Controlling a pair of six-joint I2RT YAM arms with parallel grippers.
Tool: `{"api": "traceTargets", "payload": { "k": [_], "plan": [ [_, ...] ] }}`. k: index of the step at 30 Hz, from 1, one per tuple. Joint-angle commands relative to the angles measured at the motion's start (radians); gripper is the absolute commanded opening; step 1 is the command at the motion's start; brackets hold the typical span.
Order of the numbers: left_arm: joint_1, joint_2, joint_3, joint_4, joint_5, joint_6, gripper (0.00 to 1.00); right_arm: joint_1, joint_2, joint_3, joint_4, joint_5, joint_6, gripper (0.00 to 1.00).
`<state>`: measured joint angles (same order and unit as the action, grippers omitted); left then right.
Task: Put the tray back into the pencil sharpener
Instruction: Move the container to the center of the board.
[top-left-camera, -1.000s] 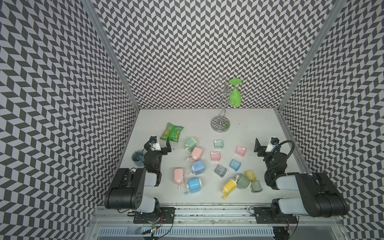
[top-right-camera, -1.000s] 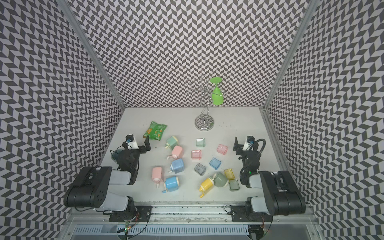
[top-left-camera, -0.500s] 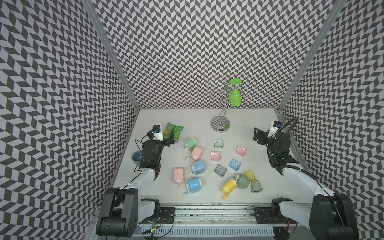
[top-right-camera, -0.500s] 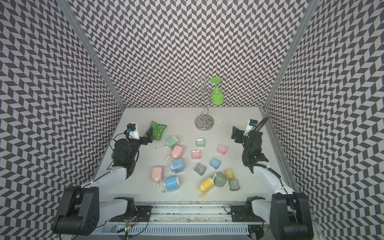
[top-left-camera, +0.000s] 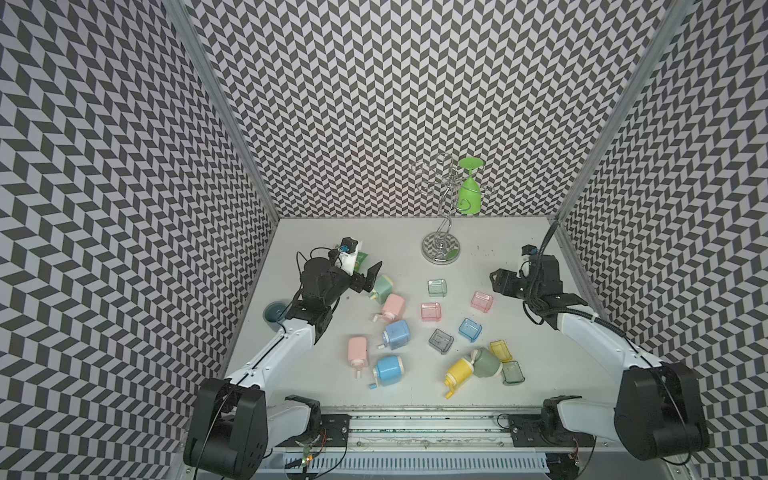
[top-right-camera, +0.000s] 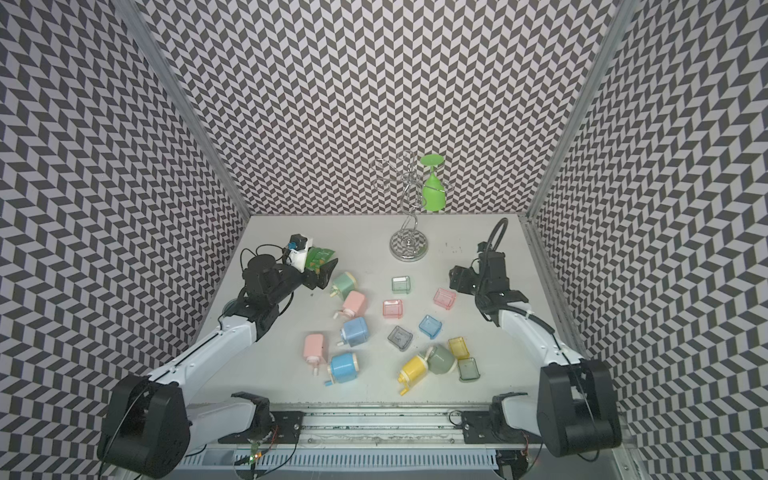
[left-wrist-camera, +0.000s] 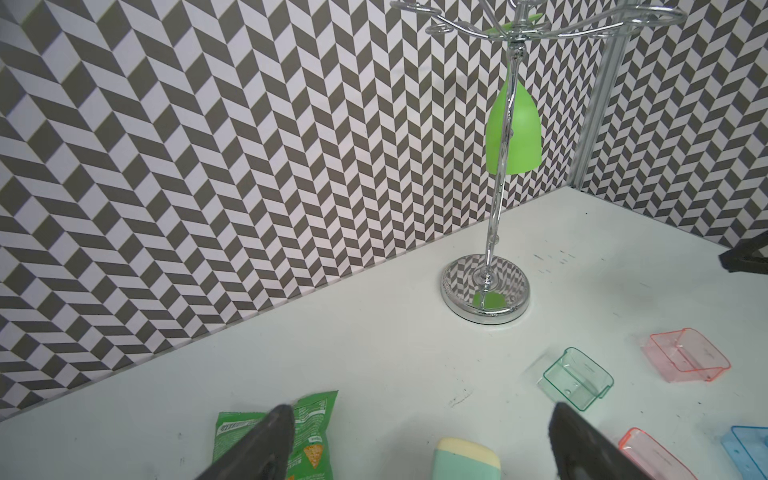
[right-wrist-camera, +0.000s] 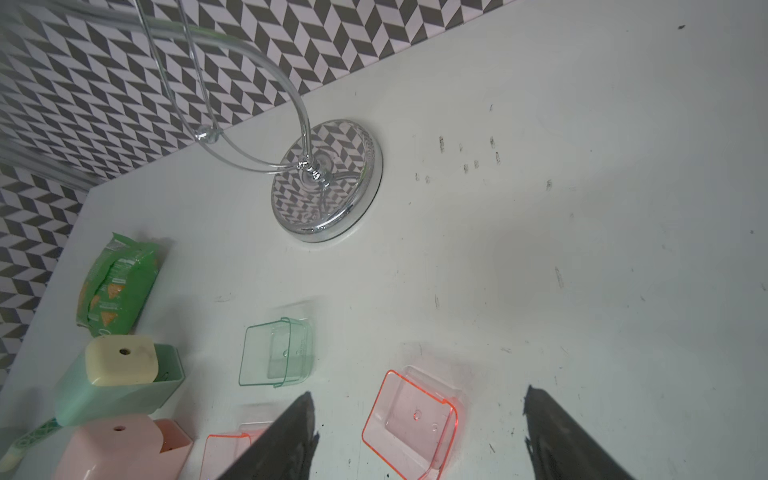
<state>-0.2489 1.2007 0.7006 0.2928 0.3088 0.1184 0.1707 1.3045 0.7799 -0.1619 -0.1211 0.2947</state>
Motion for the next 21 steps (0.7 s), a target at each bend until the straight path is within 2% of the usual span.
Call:
{"api": "traceTargets", "payload": {
  "k": [1, 3, 7, 10, 12, 14, 17, 21],
  "plan": [
    [-0.028, 0.011, 0.056, -0.164, -0.02, -0.05, 0.96, 0.115, 0.028, 0.056, 0.0, 0.062, -0.104, 0.79],
    [-0.048, 0.017, 0.09, -0.226, -0.041, -0.093, 0.95, 0.179, 0.041, 0.072, 0.014, 0.107, -0.152, 0.79],
    [-0.096, 0.02, 0.135, -0.312, -0.055, -0.172, 0.93, 0.258, 0.067, 0.091, 0.04, 0.077, -0.232, 0.74],
    [-0.149, 0.025, 0.16, -0.382, -0.116, -0.229, 0.92, 0.335, 0.103, 0.131, 0.02, 0.07, -0.262, 0.71],
    [-0.181, 0.037, 0.176, -0.431, -0.132, -0.254, 0.91, 0.368, 0.138, 0.168, -0.008, 0.066, -0.189, 0.66],
    [-0.217, 0.048, 0.189, -0.482, -0.163, -0.271, 0.91, 0.39, 0.176, 0.203, -0.053, 0.113, -0.045, 0.59],
    [-0.251, 0.057, 0.198, -0.545, -0.202, -0.289, 0.91, 0.413, 0.233, 0.223, -0.083, 0.08, 0.079, 0.56],
    [-0.268, 0.056, 0.195, -0.589, -0.231, -0.312, 0.9, 0.476, 0.302, 0.217, -0.065, 0.094, 0.153, 0.56]
  ]
}}
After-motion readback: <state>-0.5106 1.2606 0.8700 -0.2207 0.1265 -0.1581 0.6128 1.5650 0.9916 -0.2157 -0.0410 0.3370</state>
